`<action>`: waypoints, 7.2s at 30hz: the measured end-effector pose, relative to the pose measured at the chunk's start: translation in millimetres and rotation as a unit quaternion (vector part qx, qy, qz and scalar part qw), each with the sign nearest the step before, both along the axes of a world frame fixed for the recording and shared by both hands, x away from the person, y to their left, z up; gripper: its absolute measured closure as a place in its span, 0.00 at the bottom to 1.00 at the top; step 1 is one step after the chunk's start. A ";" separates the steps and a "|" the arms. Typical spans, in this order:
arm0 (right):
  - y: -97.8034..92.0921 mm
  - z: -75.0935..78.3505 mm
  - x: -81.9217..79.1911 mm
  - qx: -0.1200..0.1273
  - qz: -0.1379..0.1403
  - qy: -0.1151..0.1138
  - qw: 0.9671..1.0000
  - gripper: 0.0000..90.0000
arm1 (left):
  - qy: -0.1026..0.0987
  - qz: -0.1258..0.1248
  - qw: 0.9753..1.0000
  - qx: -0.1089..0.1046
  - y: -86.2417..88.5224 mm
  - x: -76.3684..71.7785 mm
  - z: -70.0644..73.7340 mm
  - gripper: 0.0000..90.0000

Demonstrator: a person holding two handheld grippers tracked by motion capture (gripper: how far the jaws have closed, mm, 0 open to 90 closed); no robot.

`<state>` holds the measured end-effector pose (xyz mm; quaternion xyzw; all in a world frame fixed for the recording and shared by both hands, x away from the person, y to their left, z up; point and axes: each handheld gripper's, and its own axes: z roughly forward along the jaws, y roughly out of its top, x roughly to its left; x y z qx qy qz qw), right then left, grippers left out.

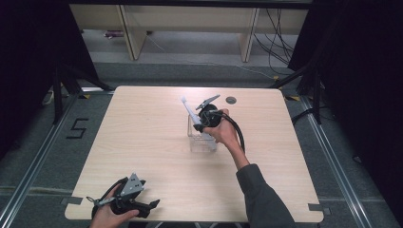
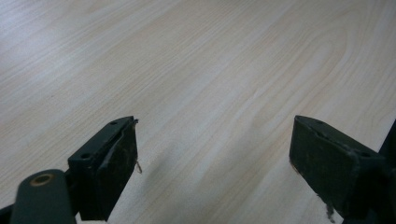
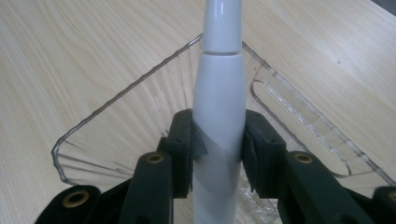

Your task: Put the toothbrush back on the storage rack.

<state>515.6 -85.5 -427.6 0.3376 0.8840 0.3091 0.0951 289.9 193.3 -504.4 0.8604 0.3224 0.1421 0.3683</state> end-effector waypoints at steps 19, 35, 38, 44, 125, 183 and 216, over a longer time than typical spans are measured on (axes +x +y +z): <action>-14.5 20.1 -9.6 0.037 0.009 -0.053 0.998 0.56 | 0.003 0.005 1.000 -0.011 -1.9 -0.7 -1.3 0.17; -27.4 26.6 -20.2 0.055 -0.001 -0.064 0.996 0.49 | 0.007 0.010 1.000 -0.014 -2.4 -1.2 -1.8 0.17; -30.5 29.2 -22.2 0.059 -0.003 -0.061 0.996 0.48 | 0.007 0.010 1.000 -0.014 -2.4 -1.2 -1.8 0.17; -37.3 30.4 -27.3 0.076 -0.013 -0.074 0.994 0.45 | 0.006 0.007 1.000 -0.004 -1.3 -0.6 -1.4 0.17; -112.2 29.0 -78.4 0.095 -0.043 -0.094 0.990 0.31 | -0.005 0.007 1.000 -0.005 -0.6 -1.3 0.6 0.17; -146.4 -28.3 -132.7 0.107 -0.076 -0.075 0.989 0.28 | -0.005 0.009 1.000 -0.004 0.5 -1.2 2.2 0.17; -162.0 -48.4 -163.5 0.085 -0.079 -0.059 0.992 0.28 | -0.010 0.015 1.000 -0.012 2.1 -1.8 2.3 0.16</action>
